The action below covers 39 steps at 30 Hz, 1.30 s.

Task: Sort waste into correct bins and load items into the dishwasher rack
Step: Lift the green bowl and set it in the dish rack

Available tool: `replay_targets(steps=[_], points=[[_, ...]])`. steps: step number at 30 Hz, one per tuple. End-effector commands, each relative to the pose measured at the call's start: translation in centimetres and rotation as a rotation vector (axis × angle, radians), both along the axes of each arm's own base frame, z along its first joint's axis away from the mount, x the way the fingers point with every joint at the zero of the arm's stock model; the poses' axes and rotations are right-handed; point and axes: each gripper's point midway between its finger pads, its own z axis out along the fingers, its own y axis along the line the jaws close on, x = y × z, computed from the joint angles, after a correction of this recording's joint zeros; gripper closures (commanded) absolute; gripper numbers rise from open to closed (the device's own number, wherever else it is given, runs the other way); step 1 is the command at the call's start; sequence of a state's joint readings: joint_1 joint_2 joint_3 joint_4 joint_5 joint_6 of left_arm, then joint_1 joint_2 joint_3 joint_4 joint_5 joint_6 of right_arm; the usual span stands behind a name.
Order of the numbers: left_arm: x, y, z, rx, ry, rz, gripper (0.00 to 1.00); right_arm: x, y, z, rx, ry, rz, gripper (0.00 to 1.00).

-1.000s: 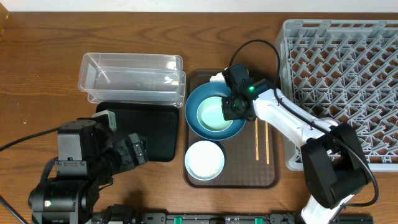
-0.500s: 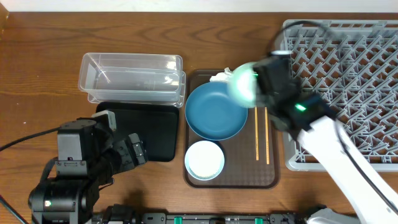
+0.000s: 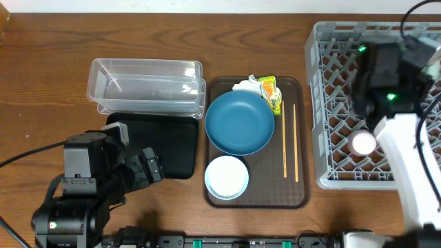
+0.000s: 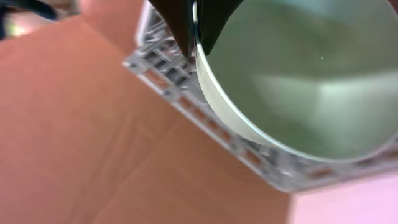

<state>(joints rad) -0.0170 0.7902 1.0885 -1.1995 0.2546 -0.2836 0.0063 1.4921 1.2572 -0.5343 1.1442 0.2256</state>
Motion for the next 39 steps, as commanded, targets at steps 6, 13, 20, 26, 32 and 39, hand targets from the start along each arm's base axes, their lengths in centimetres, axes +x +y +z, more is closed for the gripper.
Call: replay_targets(steps=[6, 13, 20, 26, 32, 39], points=[[0.1, 0.2, 0.2, 0.016, -0.009, -0.002, 0.08, -0.3, -5.7, -3.4, -0.086, 0.268, -0.124, 0.99], [0.1, 0.2, 0.2, 0.016, -0.009, -0.003, 0.09, 1.6, -7.2, -6.4, -0.143, 0.453, -0.118, 0.99], [0.1, 0.2, 0.2, 0.016, -0.009, -0.003, 0.09, 3.6, -5.4, -8.4, -0.165, 0.503, -0.063, 0.98], [0.1, 0.2, 0.3, 0.016, -0.010, -0.002, 0.08, 5.5, -2.4, -8.8, -0.173, 0.480, 0.025, 0.98], [0.1, 0.2, 0.2, 0.016, -0.009, -0.002, 0.08, 6.5, -0.7, -9.1, -0.167, 0.482, 0.088, 0.74], [0.1, 0.2, 0.2, 0.016, -0.009, -0.002, 0.09, 6.9, 0.6, -9.3, -0.167, 0.488, 0.125, 0.37]])
